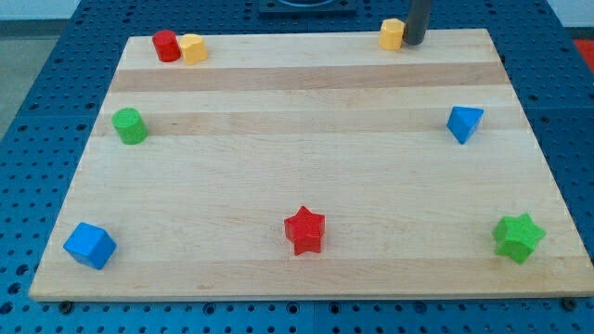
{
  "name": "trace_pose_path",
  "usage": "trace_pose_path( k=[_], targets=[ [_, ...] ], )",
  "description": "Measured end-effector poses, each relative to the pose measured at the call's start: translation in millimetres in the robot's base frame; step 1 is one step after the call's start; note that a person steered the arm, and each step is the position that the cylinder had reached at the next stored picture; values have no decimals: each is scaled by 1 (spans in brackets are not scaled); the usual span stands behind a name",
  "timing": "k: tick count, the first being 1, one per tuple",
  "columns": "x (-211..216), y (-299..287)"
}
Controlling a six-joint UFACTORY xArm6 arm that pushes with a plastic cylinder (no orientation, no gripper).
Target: Push the yellow hexagon to the top center
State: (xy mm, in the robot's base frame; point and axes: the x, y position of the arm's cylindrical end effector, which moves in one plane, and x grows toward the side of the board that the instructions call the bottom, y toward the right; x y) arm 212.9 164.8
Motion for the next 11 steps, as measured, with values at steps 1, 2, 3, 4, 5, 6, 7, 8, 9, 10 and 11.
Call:
trace_pose_path(
  k=[1,2,3,4,5,6,7,8,9,10,11],
  targets=[
    [0,0],
    [-11,38],
    [-20,28],
    [-16,-7],
    [-16,-46],
    [-10,-80],
    [23,-85],
    [30,-98],
    [4,-100],
    [-16,-88],
    [-17,-111]
  ],
)
